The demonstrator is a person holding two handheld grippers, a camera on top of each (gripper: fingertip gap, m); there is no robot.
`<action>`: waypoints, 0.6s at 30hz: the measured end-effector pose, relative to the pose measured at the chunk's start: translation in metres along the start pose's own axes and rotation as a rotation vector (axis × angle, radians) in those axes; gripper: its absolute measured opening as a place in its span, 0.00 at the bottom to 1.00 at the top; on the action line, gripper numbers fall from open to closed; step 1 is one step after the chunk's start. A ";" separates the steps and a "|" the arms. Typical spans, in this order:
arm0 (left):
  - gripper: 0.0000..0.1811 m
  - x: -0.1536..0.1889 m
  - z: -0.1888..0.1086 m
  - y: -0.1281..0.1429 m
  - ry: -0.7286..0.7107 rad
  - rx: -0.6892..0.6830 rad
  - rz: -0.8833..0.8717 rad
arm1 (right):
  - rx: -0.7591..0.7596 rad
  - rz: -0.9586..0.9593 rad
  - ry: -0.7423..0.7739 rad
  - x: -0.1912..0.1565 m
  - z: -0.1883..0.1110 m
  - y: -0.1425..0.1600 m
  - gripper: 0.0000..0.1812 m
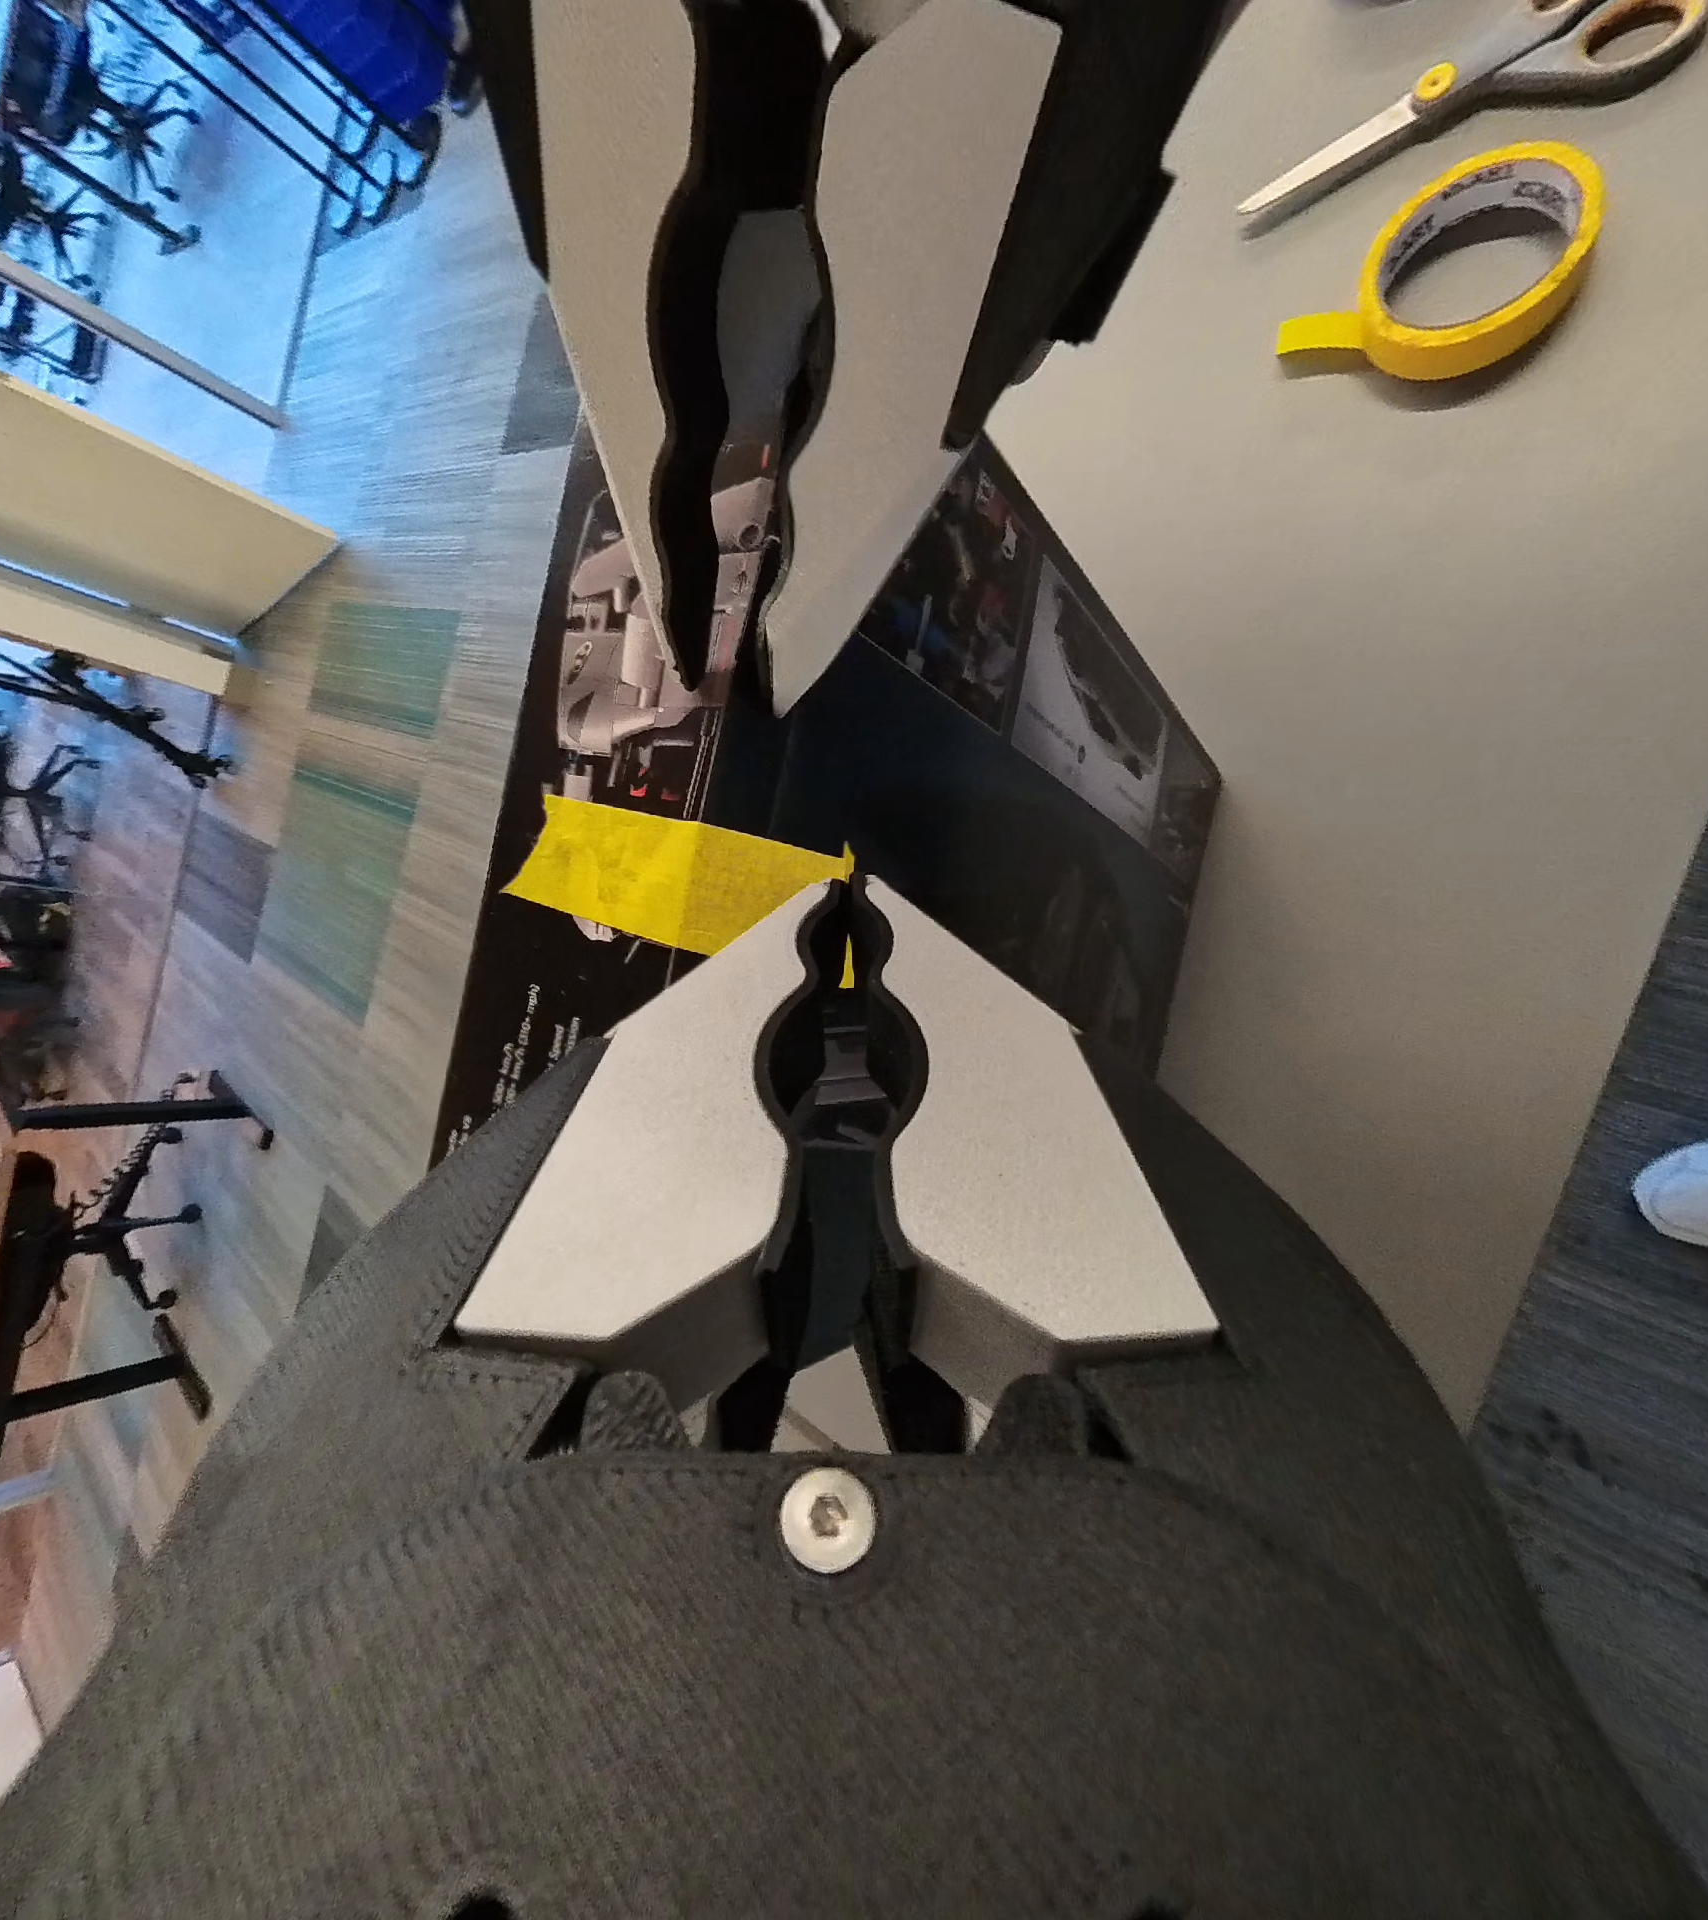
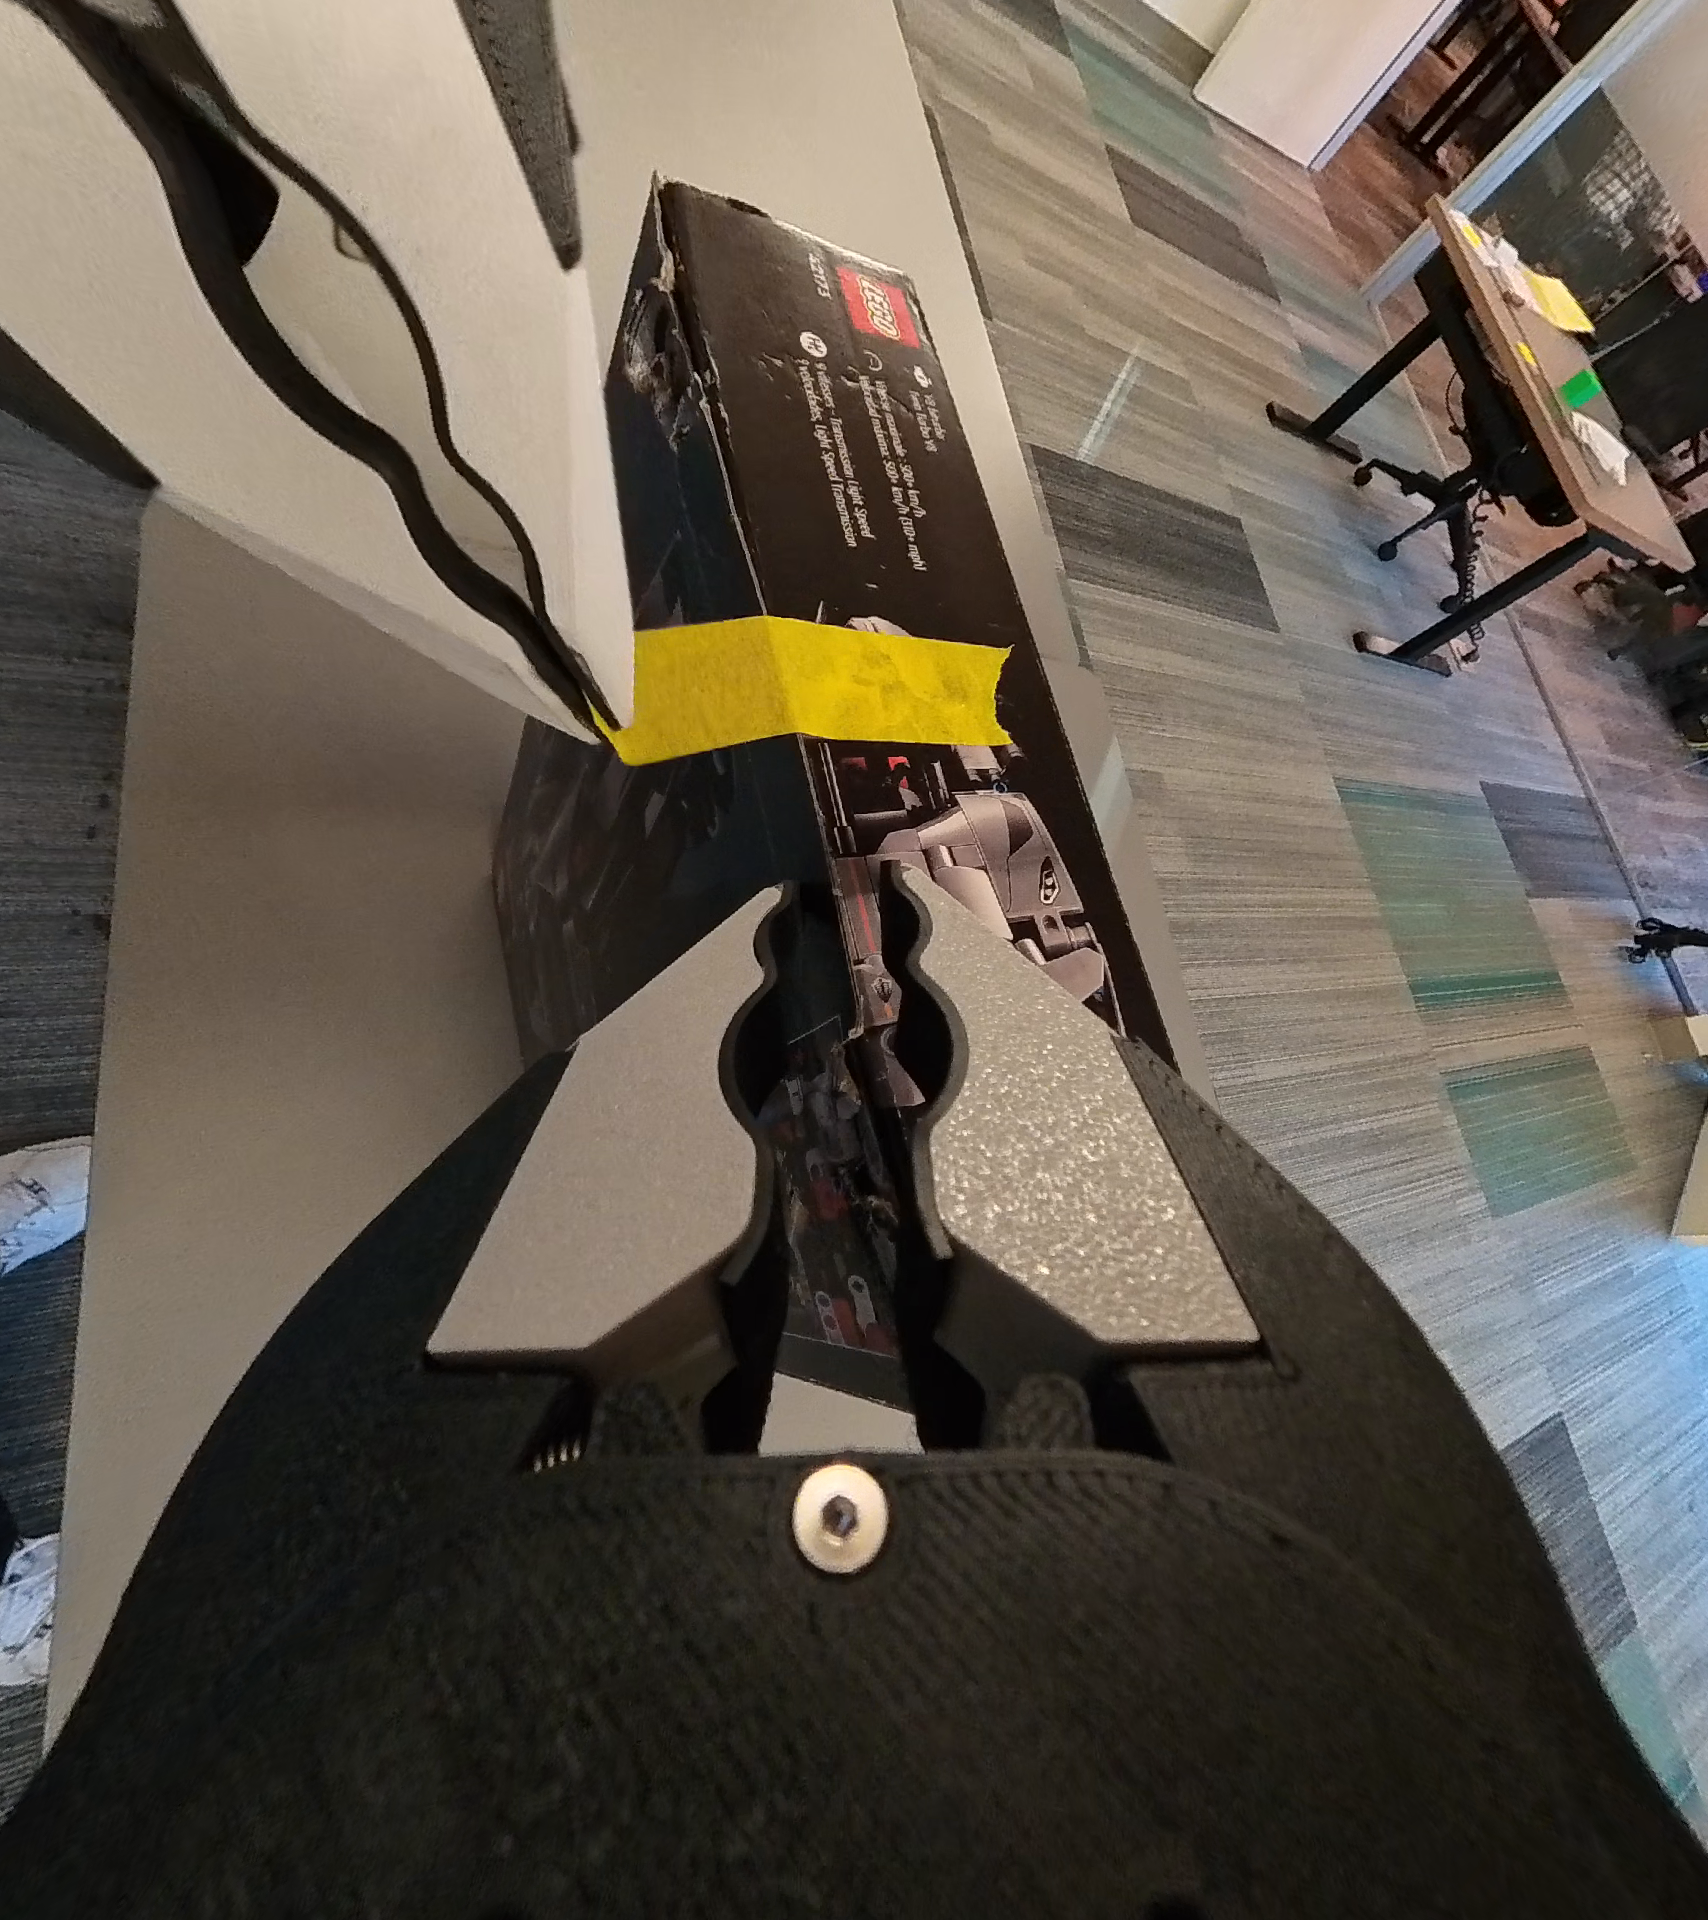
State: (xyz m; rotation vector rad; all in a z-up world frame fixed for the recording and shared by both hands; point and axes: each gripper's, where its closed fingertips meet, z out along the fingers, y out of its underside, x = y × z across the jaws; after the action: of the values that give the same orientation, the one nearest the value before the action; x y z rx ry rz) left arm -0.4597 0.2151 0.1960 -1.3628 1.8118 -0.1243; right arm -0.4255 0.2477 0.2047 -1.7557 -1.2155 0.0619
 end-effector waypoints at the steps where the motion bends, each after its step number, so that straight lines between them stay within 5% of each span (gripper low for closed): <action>1: 0.00 0.000 0.001 0.001 -0.018 0.002 0.003 | 0.000 0.000 -0.002 0.000 0.000 0.000 0.08; 18: 0.00 -0.009 0.024 0.014 -0.279 -0.036 0.226 | -0.002 0.002 -0.001 0.000 0.000 0.000 0.08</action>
State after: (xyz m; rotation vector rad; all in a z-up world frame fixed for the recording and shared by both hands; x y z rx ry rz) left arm -0.4535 0.2377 0.1780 -1.1272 1.7215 0.2102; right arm -0.4257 0.2473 0.2045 -1.7583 -1.2153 0.0631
